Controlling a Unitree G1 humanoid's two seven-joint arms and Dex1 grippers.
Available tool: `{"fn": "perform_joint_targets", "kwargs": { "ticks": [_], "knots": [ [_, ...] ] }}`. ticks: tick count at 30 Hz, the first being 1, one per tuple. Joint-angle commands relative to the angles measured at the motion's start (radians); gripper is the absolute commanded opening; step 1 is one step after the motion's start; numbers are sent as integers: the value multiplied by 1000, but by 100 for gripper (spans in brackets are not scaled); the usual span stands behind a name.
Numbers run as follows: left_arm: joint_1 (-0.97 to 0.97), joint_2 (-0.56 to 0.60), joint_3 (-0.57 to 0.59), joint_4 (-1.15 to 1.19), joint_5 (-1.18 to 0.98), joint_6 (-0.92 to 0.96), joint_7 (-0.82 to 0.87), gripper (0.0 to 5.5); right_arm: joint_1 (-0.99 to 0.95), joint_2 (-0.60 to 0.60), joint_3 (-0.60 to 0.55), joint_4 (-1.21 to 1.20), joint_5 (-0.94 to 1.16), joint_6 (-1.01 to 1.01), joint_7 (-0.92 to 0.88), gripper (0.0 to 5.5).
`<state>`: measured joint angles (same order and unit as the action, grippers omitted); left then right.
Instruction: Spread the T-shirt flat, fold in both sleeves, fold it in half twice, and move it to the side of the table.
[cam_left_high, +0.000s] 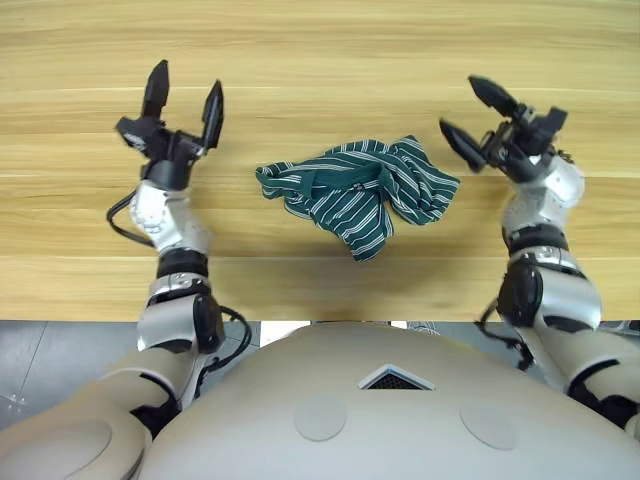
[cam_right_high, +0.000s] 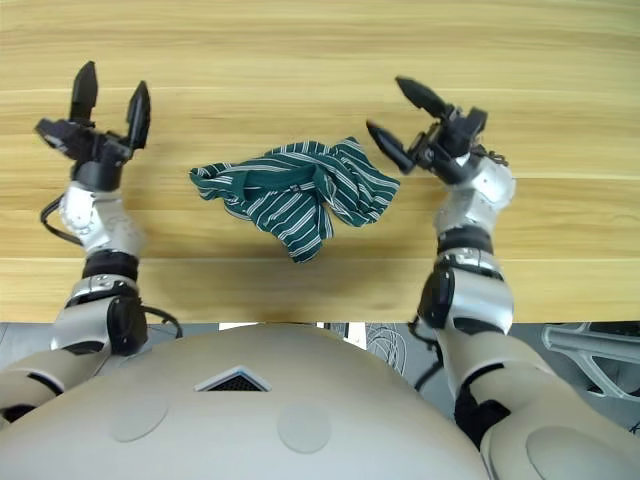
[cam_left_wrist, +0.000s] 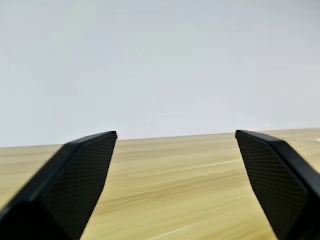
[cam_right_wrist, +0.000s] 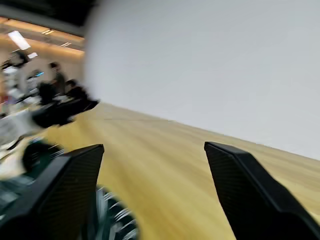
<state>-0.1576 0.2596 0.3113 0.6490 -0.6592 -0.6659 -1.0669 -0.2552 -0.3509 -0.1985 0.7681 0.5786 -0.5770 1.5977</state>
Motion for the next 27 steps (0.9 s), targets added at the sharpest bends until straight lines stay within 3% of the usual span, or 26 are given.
{"fn": "perform_joint_targets", "kwargs": {
  "ticks": [1,6,14,27],
  "knots": [
    [121,99,-13,-195,8,118,-64,426,165,-83,173,-235,8,43,16,376],
    [243,165,-51,-310,111,138,-80,426,286,-113,245,-319,-119,7,-1,376],
    [271,144,-94,-355,223,123,4,426,286,-104,278,-277,-247,-45,-116,376],
    [291,149,-124,-388,263,103,54,432,222,-139,281,-179,-340,-109,-255,139]
  ]
}}
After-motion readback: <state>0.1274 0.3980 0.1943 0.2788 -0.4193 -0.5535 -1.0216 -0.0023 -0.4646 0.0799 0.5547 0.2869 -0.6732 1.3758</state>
